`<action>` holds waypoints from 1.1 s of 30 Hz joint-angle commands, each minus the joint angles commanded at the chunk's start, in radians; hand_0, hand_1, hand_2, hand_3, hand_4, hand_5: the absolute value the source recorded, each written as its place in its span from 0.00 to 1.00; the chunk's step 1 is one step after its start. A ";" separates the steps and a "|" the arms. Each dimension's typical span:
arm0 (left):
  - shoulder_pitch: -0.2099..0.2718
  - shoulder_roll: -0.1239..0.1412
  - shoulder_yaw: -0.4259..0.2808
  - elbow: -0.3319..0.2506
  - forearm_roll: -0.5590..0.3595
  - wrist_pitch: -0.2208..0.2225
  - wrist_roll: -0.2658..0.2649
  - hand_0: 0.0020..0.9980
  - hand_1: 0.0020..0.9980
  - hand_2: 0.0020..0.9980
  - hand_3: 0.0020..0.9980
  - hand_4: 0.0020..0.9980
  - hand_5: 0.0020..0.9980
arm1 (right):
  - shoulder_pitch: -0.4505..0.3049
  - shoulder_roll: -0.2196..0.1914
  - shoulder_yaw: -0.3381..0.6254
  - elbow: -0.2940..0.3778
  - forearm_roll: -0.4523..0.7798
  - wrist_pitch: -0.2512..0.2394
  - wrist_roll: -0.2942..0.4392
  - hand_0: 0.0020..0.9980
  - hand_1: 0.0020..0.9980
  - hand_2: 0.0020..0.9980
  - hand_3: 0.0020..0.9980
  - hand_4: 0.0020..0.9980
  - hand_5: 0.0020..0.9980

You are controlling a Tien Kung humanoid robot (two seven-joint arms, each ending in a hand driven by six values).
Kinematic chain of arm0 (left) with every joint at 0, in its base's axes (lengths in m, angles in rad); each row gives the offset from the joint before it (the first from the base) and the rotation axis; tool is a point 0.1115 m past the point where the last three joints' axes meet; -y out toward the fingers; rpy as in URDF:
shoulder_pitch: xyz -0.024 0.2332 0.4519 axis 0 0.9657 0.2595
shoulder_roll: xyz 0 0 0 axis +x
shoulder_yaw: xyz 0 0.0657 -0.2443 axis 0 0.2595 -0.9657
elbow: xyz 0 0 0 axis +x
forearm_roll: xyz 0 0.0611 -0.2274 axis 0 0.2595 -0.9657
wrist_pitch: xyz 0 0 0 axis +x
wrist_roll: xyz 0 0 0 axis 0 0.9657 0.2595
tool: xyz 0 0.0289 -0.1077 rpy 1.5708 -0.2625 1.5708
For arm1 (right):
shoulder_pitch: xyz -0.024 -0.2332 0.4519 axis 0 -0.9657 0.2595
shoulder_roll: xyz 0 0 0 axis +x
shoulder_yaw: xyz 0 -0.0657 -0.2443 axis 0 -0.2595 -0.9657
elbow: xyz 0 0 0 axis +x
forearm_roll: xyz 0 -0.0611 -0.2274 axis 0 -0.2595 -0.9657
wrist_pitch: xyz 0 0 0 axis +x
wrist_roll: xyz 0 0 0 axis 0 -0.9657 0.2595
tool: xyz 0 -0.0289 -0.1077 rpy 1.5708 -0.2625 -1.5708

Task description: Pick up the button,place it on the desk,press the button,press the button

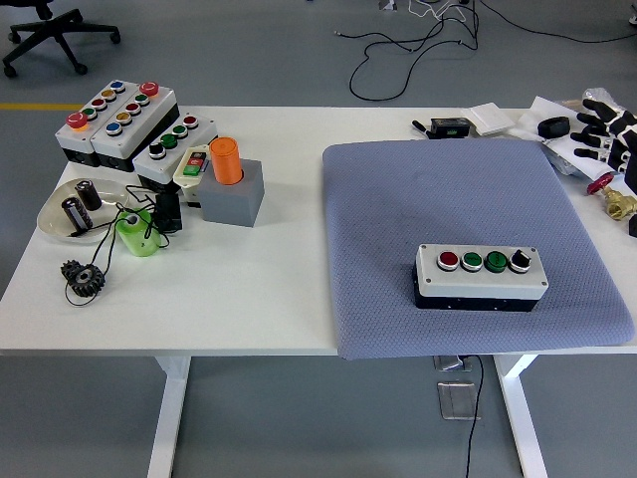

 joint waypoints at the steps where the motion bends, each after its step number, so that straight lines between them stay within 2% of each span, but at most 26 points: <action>1: 0.001 0.000 0.001 0.000 0.000 0.000 0.000 0.60 0.52 0.48 0.47 0.28 0.99 | -0.004 0.000 0.005 -0.008 0.039 0.000 0.000 0.81 0.79 0.87 0.90 0.81 0.75; 7: 0.003 -0.001 0.006 0.000 -0.002 0.001 0.001 0.60 0.52 0.48 0.47 0.28 0.99 | -0.028 0.003 0.031 -0.039 0.287 0.006 -0.001 0.82 0.81 0.87 0.89 0.81 0.76; 9: 0.005 -0.002 0.010 -0.001 -0.003 0.001 0.001 0.60 0.52 0.48 0.47 0.28 0.99 | -0.041 0.007 0.049 -0.046 0.321 0.006 0.000 0.82 0.82 0.86 0.88 0.80 0.77; 22: 0.013 -0.006 0.017 -0.001 -0.003 0.003 0.001 0.60 0.52 0.49 0.47 0.28 0.99 | -0.074 0.012 0.088 -0.054 0.321 0.010 -0.003 0.82 0.81 0.85 0.87 0.76 0.73; 33: 0.005 -0.007 -0.013 -0.001 0.009 0.005 0.000 0.60 0.52 0.49 0.47 0.28 0.98 | -0.074 0.013 0.104 -0.056 0.321 0.007 -0.005 0.82 0.81 0.85 0.86 0.75 0.73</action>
